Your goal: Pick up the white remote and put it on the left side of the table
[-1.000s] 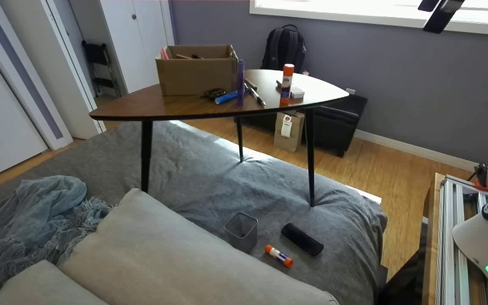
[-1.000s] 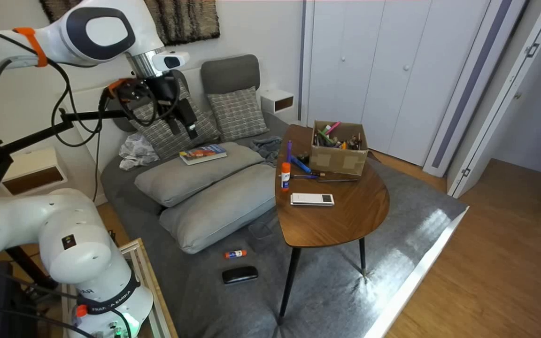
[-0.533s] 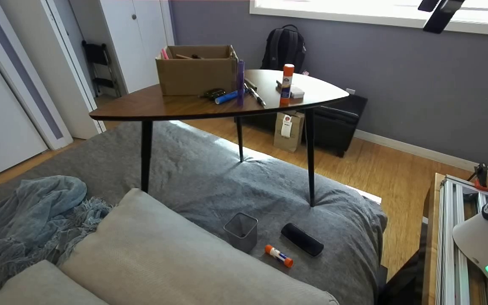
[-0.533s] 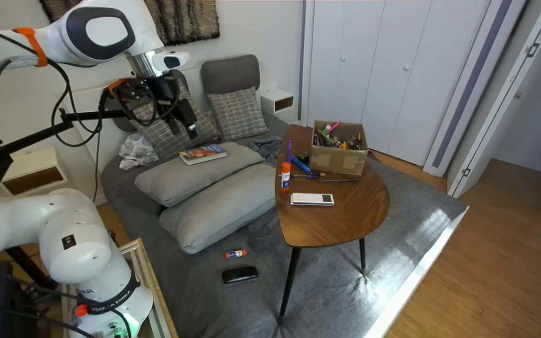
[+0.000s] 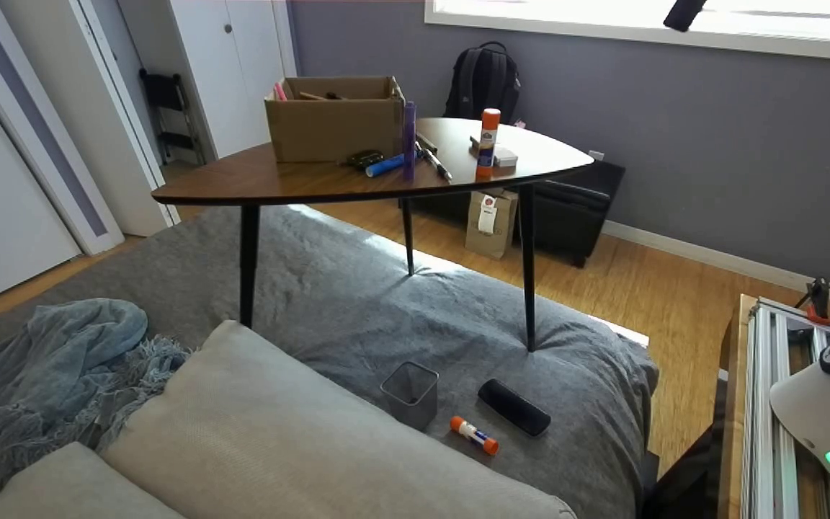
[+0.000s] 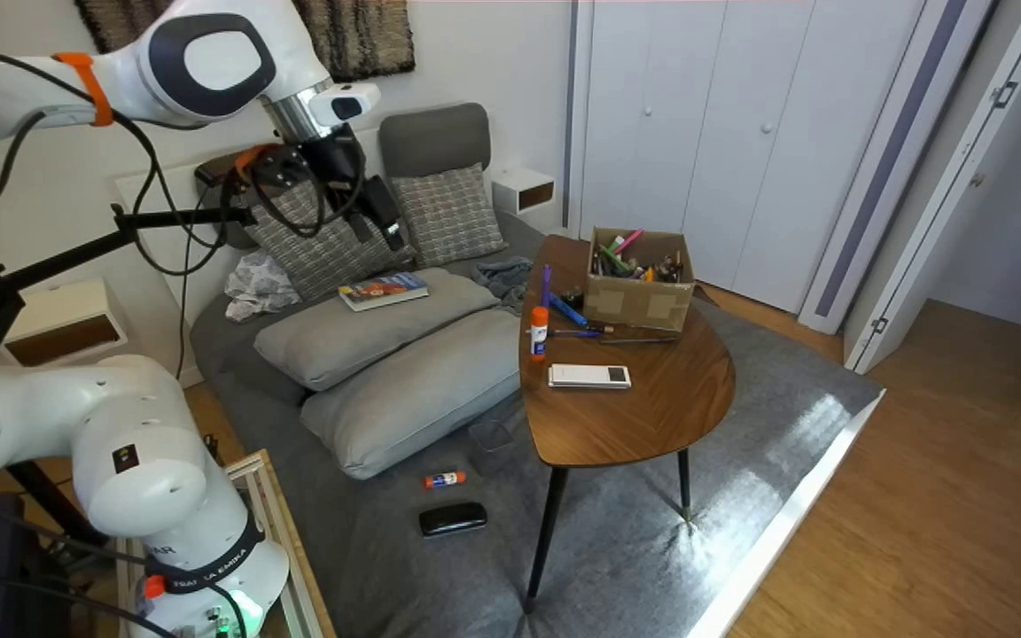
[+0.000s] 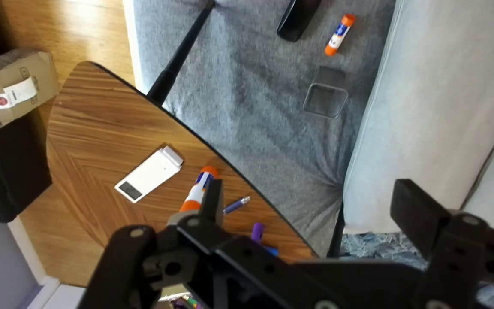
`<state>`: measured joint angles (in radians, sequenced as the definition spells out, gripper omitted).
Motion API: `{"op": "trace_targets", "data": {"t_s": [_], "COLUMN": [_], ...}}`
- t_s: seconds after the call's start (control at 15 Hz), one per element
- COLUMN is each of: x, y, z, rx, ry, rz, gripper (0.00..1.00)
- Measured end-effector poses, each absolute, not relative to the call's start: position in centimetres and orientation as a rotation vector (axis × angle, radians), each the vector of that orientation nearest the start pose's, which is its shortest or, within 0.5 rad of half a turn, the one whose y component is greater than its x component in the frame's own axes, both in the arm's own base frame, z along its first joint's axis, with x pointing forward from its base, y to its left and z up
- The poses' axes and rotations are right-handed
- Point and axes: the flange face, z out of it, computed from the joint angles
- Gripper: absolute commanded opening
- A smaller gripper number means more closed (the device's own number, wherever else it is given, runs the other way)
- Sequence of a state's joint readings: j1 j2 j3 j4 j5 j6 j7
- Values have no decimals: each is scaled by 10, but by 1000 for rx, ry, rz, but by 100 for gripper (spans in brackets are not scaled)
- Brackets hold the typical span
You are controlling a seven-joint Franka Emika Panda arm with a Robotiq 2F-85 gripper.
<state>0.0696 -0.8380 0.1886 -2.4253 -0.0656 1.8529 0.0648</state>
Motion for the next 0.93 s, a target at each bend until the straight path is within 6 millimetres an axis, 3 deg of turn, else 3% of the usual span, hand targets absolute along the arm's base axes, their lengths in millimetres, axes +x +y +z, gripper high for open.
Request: {"op": "trace_targets", "data": {"t_s": [0.27, 0.47, 0.73, 0.93], "x": [364, 401, 431, 447], "y": [56, 14, -55, -96], "z": [594, 589, 585, 567], "rx": [-3229, -3196, -3124, -3058], "ry": [-59, 166, 425, 627], "rz": [-495, -447, -393, -323], "gripper": [100, 100, 100, 100]}}
